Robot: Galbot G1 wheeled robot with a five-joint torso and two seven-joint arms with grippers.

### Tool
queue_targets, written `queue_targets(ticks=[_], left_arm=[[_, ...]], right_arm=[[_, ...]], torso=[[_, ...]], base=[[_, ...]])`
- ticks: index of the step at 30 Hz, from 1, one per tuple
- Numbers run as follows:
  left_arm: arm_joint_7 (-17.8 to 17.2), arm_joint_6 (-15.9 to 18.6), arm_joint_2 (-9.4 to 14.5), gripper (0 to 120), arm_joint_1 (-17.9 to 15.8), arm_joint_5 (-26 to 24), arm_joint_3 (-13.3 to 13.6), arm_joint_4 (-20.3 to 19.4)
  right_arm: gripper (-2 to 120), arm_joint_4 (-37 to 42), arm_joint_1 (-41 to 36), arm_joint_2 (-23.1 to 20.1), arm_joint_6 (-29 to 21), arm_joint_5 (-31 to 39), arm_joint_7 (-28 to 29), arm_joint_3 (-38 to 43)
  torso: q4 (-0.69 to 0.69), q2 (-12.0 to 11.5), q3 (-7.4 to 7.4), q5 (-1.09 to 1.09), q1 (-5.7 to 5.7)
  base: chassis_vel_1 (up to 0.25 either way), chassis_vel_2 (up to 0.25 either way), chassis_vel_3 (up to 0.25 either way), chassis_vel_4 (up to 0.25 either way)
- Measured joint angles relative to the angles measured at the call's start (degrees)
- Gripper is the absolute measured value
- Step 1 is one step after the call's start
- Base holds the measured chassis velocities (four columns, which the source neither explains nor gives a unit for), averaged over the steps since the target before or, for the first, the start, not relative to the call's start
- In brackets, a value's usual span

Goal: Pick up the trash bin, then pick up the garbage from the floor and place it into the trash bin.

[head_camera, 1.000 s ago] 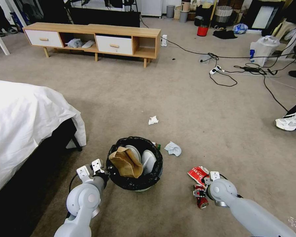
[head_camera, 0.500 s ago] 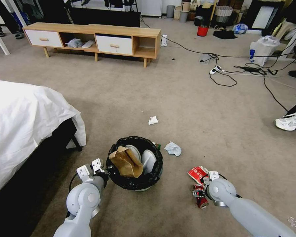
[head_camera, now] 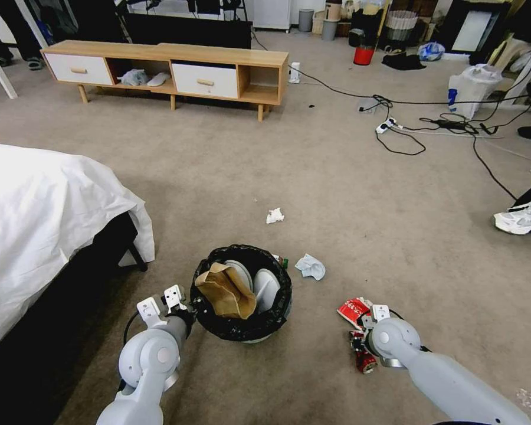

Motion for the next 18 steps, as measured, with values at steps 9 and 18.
queue_targets(ticks=[9,18], left_arm=[[0.0,0.0,-0.04,2,-0.05,0.01,0.11,0.03],[0.0,0.05,0.01,2,0.14,0.06,0.25,-0.13]], right_arm=[[17,0.04,-0.01,0.13,0.0,-0.09,-0.09,0.05],[17,1.31,-1.2,-0.28,0.01,-0.06,0.4,0.65]], torso=[[0.0,0.0,0.0,0.0,0.0],[0.0,0.0,0.0,0.01,0.0]], base=[[0.0,0.0,0.0,0.0],[0.0,0.0,0.0,0.0]])
